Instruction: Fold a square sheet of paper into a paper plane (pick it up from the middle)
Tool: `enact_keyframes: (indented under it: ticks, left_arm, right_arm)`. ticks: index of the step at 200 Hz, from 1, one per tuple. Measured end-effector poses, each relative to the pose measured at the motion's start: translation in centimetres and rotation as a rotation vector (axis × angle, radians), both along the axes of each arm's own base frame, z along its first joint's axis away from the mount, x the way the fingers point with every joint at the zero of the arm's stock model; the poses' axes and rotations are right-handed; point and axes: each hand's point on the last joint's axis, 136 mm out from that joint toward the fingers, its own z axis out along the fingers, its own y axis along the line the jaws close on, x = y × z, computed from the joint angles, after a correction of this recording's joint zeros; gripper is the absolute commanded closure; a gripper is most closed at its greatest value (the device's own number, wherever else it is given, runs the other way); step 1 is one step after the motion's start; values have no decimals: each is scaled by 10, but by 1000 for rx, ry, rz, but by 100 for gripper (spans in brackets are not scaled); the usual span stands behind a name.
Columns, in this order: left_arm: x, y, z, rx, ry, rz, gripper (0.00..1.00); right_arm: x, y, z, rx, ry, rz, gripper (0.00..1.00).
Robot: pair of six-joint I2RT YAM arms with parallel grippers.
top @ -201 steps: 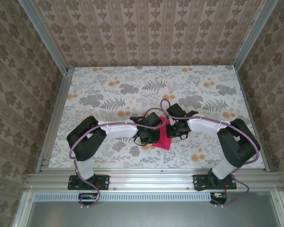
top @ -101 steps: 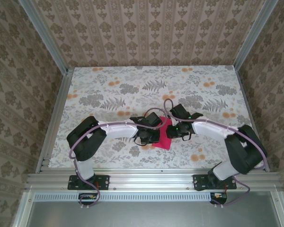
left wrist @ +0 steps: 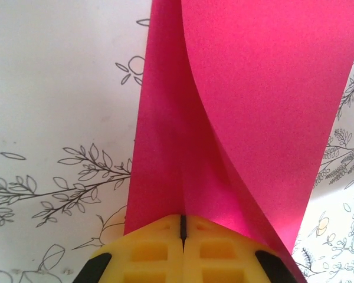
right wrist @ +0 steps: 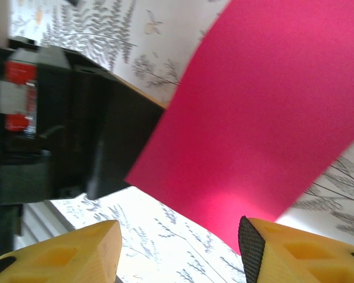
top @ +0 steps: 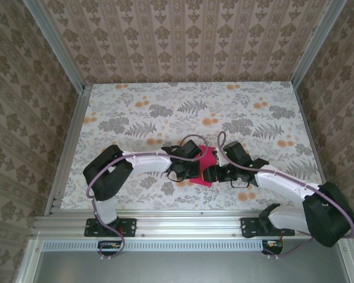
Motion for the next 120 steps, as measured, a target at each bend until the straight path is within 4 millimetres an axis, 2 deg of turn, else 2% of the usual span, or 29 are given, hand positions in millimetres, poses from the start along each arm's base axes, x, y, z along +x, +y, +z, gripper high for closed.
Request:
enact_keyframes:
  ticks: [40, 120]
  left_arm:
    - [2, -1, 1, -8, -5, 3, 100]
    - [2, -1, 1, -13, 1, 2, 100]
  right_arm:
    - [2, 7, -4, 14, 9, 16, 47]
    - [10, 12, -14, -3, 36, 16, 61]
